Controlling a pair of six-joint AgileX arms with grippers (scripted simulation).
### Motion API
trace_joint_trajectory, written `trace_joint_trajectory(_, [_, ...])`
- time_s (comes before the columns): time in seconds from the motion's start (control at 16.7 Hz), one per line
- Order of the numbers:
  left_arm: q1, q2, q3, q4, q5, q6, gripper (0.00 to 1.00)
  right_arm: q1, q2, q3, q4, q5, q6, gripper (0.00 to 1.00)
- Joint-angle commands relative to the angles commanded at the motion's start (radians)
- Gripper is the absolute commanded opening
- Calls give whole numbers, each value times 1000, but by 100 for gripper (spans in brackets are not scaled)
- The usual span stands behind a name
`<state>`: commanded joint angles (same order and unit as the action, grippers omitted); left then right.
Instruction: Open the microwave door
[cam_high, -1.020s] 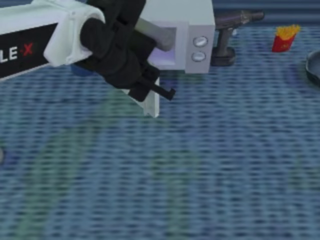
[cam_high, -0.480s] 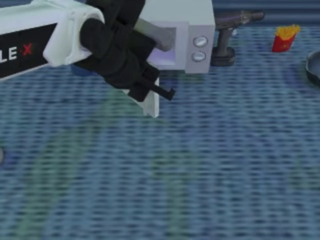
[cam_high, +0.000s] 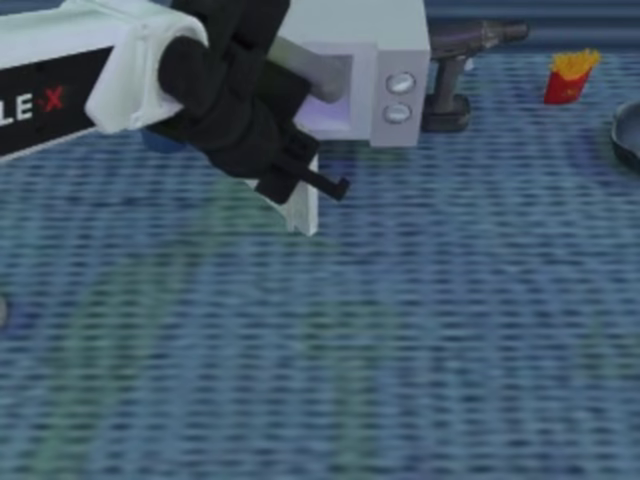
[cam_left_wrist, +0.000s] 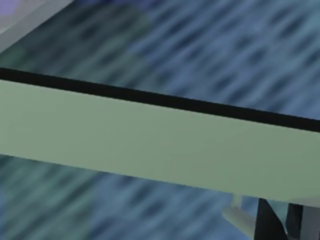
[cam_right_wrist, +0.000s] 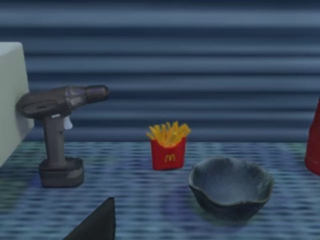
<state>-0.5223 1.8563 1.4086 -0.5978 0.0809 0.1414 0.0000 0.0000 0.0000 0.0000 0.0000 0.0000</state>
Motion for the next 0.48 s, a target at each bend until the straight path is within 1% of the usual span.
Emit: trace_joint_trajectory(0.48, [-5,3,-3,0,6,-3,0,0,0,0,0,0,0,100])
